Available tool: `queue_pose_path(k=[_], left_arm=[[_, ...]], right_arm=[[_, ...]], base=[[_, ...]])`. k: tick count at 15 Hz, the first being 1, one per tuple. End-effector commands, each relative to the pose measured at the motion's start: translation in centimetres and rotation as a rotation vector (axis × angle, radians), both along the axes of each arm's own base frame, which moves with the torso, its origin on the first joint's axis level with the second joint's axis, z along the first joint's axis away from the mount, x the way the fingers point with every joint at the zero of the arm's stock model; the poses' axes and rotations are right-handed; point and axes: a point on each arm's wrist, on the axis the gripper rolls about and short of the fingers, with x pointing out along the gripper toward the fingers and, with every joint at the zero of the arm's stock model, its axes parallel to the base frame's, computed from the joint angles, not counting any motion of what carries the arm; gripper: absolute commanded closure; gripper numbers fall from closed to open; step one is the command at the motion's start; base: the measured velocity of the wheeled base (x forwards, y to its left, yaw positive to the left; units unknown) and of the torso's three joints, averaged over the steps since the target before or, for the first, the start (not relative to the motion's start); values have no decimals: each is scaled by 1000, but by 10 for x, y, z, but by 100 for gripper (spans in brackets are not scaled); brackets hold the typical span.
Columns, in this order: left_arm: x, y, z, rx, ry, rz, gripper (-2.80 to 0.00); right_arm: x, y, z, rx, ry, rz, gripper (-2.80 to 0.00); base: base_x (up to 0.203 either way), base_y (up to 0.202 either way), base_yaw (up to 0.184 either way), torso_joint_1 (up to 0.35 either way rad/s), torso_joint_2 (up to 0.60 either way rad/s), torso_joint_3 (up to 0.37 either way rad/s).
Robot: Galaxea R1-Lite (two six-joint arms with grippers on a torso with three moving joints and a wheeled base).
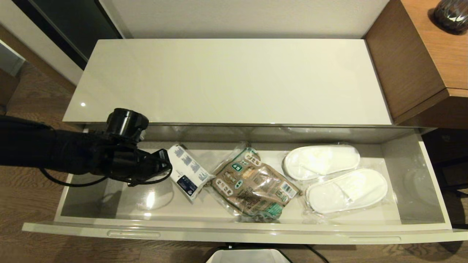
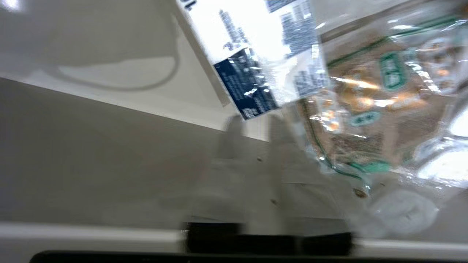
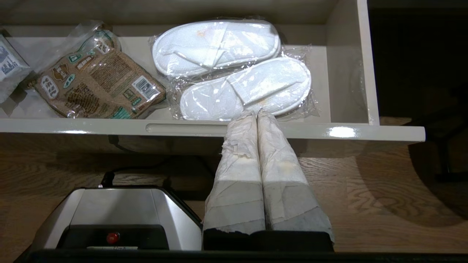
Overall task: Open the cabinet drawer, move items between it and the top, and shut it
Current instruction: Take out the tissue from the drawer
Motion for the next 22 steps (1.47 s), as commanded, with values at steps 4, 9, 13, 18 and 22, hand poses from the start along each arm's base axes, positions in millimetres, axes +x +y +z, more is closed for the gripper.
queue_pose_path(k=[4, 9, 13, 18, 22], left_arm=[[35, -9, -19, -66, -21, 2, -280], [41, -11, -17, -108, -73, -17, -280], [46, -12, -21, -126, -60, 6, -280], [53, -14, -16, -164, -126, 17, -280], [65, -8, -19, -186, -149, 52, -280]], right_arm=[[0, 0, 0, 0, 2, 0, 0], [0, 0, 0, 0, 2, 0, 0], [0, 0, 0, 0, 2, 0, 0], [0, 0, 0, 0, 2, 0, 0], [0, 0, 0, 0, 2, 0, 0]], base=[[0, 0, 0, 0, 0, 0], [0, 0, 0, 0, 0, 0], [0, 0, 0, 0, 0, 0], [0, 0, 0, 0, 0, 0], [0, 0, 0, 0, 0, 0]])
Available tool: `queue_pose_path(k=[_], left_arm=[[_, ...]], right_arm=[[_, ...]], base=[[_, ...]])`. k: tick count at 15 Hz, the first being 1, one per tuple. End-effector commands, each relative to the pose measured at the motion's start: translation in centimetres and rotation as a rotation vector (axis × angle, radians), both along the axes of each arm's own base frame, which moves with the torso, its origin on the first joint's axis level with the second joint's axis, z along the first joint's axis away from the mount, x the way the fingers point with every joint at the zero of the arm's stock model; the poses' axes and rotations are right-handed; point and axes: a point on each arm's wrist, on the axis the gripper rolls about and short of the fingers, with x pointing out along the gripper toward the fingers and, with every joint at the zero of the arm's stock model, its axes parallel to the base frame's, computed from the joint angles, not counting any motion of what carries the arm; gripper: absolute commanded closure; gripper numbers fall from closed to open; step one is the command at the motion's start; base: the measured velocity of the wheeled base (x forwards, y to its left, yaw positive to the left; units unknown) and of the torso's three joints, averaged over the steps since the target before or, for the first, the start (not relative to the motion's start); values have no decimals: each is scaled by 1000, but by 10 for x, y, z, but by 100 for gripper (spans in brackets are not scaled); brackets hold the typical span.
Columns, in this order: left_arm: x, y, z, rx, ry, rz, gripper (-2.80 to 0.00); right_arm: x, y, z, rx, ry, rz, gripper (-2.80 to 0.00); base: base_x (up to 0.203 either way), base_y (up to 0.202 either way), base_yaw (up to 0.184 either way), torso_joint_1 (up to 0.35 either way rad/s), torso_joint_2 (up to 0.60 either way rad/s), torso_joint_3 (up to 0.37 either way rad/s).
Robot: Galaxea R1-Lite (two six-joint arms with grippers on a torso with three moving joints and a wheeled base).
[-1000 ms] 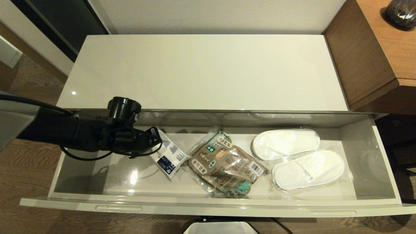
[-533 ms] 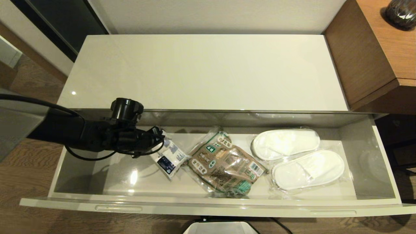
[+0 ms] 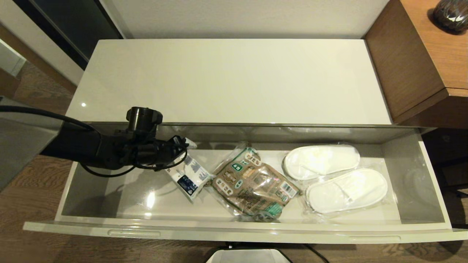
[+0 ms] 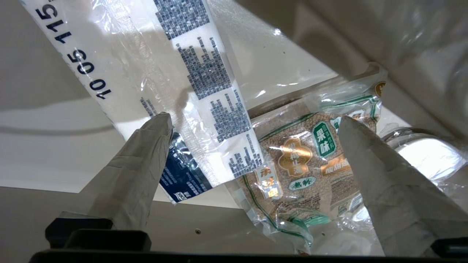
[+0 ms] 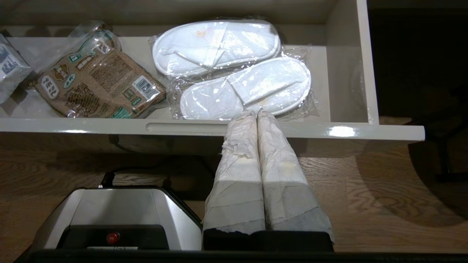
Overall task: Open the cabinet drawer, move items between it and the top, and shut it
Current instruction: Take out the tissue from the drawer
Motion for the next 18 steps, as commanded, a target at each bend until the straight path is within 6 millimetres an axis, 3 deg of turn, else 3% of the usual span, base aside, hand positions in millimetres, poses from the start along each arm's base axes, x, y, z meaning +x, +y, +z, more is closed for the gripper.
queue_pose_path(k=[1, 7, 18], left_arm=[[7, 6, -6, 0, 6, 23, -280], [18, 15, -9, -21, 21, 81, -280], [37, 38, -43, 27, 93, 200, -280]], right_arm=[[0, 0, 0, 0, 3, 1, 0], [0, 0, 0, 0, 3, 1, 0], [0, 0, 0, 0, 3, 1, 0]], base=[[0, 0, 0, 0, 0, 0], [0, 0, 0, 0, 0, 0], [0, 0, 0, 0, 0, 0]])
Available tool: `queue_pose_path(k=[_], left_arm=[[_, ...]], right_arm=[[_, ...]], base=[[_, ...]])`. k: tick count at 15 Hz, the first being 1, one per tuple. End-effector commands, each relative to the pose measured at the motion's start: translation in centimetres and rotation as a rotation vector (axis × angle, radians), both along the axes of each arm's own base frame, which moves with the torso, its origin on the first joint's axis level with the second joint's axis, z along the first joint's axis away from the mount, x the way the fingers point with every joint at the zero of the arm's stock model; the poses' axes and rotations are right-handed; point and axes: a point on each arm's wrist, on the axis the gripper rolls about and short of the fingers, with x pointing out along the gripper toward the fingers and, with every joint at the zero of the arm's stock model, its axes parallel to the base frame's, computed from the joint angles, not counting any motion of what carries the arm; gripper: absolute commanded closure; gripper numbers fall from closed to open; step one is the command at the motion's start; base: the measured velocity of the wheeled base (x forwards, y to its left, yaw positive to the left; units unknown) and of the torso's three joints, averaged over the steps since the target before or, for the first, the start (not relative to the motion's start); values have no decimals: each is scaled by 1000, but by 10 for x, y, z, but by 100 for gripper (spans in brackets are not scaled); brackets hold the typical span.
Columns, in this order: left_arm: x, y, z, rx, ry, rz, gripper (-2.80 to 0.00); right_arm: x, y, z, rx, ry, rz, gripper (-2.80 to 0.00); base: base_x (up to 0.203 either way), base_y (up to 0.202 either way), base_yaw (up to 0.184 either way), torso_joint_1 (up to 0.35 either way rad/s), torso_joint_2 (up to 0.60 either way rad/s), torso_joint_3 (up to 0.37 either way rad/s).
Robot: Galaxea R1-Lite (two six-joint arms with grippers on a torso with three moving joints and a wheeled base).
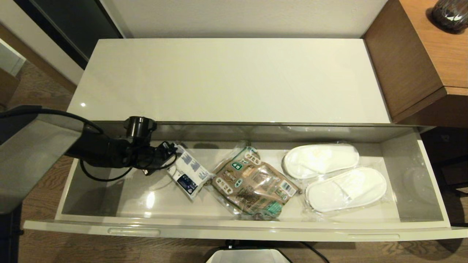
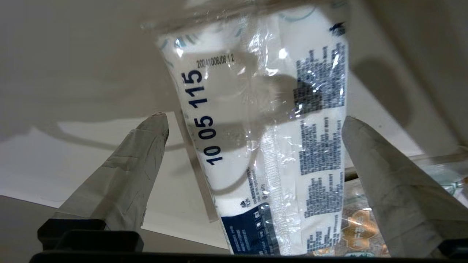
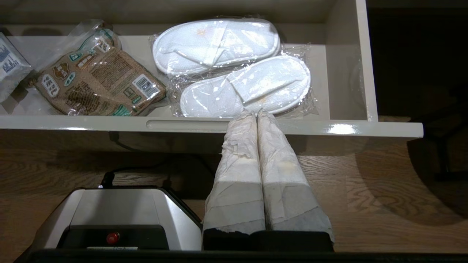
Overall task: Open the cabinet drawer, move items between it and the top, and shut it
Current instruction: Take out the tissue from the drawer
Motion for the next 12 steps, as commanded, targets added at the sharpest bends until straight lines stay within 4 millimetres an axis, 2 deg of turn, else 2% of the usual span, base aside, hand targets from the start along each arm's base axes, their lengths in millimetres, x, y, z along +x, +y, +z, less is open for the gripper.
queue_pose_path(k=[1, 6, 12], left_arm=[[3, 3, -10, 0, 23, 13, -280], [8, 7, -25, 47, 50, 54, -280], [7, 7, -33, 109, 77, 60, -280]], right_arm=[[0, 0, 0, 0, 2, 0, 0], [0, 0, 0, 0, 2, 0, 0], [0, 0, 0, 0, 2, 0, 0]], base=[[0, 0, 0, 0, 0, 0], [0, 0, 0, 0, 0, 0], [0, 0, 0, 0, 0, 0]])
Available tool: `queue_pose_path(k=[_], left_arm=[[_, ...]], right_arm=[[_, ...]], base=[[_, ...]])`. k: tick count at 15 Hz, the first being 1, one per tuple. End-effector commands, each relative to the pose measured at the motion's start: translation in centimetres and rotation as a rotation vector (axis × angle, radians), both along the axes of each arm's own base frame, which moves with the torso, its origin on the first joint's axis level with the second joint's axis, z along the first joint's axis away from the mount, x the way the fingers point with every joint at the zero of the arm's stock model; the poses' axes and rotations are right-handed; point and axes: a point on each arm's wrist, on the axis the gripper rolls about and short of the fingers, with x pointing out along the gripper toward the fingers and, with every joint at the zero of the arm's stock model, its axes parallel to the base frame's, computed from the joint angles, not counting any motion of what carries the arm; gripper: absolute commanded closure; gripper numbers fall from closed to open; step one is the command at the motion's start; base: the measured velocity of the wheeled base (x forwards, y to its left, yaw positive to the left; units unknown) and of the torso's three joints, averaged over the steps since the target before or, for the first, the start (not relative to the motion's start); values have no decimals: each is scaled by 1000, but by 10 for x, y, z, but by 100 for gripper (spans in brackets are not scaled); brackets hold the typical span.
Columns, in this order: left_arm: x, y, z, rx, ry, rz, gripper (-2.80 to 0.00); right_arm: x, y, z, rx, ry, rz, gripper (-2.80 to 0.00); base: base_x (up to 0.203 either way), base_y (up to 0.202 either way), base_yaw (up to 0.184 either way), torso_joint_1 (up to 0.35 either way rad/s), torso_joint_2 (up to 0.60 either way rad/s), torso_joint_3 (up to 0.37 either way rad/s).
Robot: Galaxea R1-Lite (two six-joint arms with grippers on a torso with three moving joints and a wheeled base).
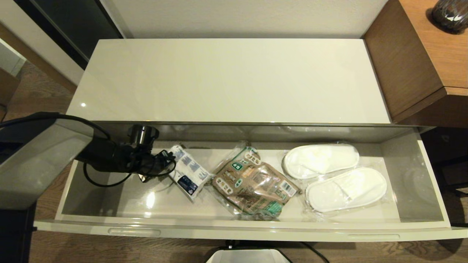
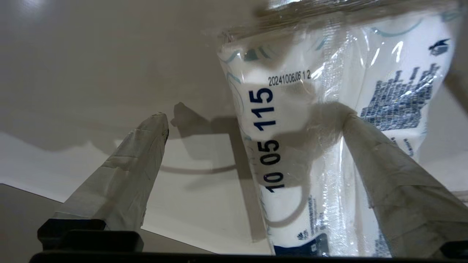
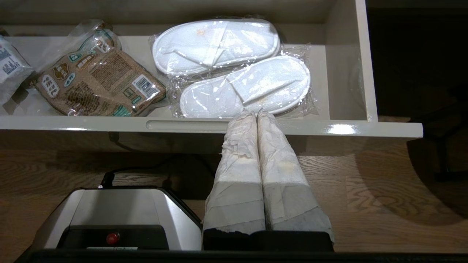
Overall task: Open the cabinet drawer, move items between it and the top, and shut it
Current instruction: Take out the tissue from the drawer
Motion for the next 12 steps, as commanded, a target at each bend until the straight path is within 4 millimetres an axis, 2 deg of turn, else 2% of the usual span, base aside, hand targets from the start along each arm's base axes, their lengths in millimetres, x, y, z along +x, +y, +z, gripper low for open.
queue_pose_path(k=[1, 6, 12], left_arm=[[0, -2, -4, 25, 6, 17, -280], [-3, -16, -3, 47, 5, -28, -280], [-17, -40, 6, 76, -6, -96, -280]], right_arm=[[0, 0, 0, 0, 3, 0, 0], [0, 0, 0, 0, 3, 0, 0], [0, 0, 0, 0, 3, 0, 0]], base=[[0, 0, 0, 0, 0, 0], [0, 0, 0, 0, 0, 0], [0, 0, 0, 0, 0, 0]])
